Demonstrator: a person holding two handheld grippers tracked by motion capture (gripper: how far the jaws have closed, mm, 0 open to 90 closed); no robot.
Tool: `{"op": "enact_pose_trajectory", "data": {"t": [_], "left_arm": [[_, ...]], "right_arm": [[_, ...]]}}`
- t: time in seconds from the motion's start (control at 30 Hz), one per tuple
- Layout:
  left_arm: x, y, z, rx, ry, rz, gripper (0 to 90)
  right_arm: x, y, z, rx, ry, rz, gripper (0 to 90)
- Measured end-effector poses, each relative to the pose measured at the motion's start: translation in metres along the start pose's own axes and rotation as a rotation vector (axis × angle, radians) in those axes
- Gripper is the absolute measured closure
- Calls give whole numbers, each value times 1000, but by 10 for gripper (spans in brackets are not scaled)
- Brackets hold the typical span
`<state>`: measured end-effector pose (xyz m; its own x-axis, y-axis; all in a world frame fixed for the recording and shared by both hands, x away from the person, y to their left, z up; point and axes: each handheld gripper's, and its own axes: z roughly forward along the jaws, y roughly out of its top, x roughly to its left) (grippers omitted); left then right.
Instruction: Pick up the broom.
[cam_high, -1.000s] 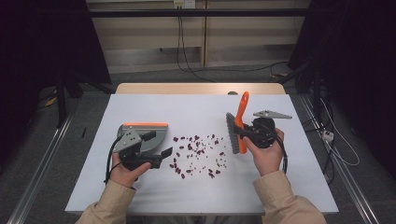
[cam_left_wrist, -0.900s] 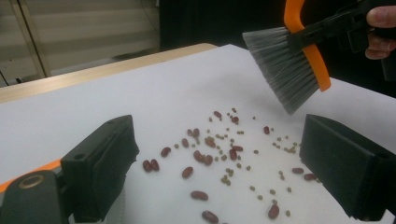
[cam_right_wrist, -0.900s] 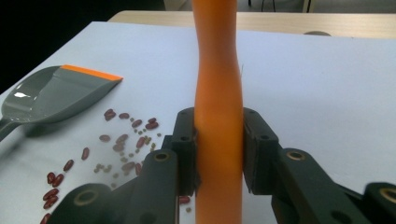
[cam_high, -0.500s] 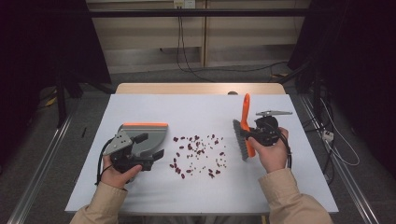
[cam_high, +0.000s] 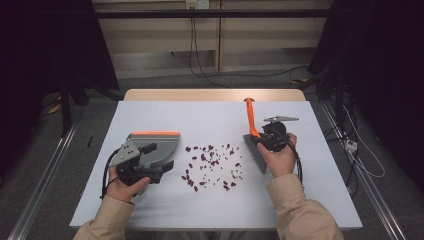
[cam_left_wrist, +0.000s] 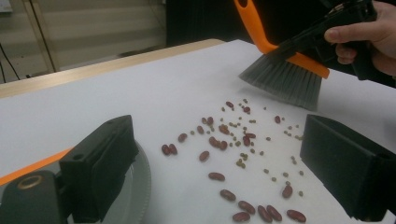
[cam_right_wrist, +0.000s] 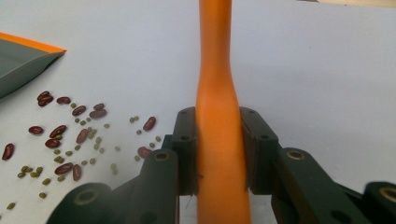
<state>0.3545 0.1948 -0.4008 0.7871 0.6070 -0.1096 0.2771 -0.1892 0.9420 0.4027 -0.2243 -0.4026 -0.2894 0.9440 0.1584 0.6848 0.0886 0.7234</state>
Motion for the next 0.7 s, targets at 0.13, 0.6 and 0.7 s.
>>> {"op": "enact_pose_trajectory", "data": {"t": [0.13, 0.6, 0.7], "left_arm": [[2, -1, -1, 0, 2, -3, 99], [7, -3, -6, -4, 15, -22, 99], [6, -3, -6, -4, 15, -20, 99]], "right_arm": [[1, -1, 7, 13, -2, -1, 702], [3, -5, 5, 27, -7, -32, 632], [2, -6, 1, 31, -15, -51, 606]]}}
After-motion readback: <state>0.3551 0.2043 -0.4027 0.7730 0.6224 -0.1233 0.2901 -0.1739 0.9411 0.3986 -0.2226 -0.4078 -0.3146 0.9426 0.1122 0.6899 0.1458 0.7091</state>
